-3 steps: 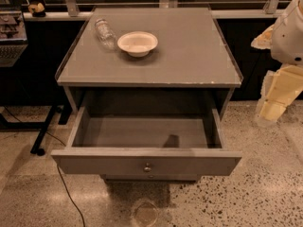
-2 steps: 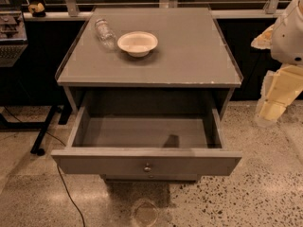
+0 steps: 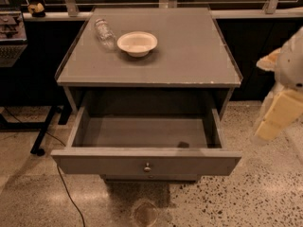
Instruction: Close top drawer
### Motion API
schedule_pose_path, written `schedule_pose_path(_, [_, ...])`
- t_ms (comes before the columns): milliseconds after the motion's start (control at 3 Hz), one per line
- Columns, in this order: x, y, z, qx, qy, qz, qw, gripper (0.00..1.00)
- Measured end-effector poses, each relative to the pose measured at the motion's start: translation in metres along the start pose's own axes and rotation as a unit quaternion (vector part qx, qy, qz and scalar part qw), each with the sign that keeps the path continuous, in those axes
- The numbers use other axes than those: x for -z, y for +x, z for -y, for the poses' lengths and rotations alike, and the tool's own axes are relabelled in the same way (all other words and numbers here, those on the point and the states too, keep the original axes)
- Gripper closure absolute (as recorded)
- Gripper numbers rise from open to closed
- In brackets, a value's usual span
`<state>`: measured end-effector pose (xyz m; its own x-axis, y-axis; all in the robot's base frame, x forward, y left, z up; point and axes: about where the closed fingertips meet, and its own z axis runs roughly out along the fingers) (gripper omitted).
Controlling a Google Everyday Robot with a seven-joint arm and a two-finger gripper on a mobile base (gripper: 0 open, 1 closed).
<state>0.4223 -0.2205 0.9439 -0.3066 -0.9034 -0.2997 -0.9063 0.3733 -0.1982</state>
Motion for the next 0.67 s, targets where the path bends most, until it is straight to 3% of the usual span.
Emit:
schedule_pose_path(333, [-0.042, 0.012, -0.033, -0.049, -0.024, 0.068, 0.9962, 0.0])
schedule_pose_path(667, [-0.09, 0.02, -0.064, -0.094, -0.054, 0.129, 0.9857, 0.0])
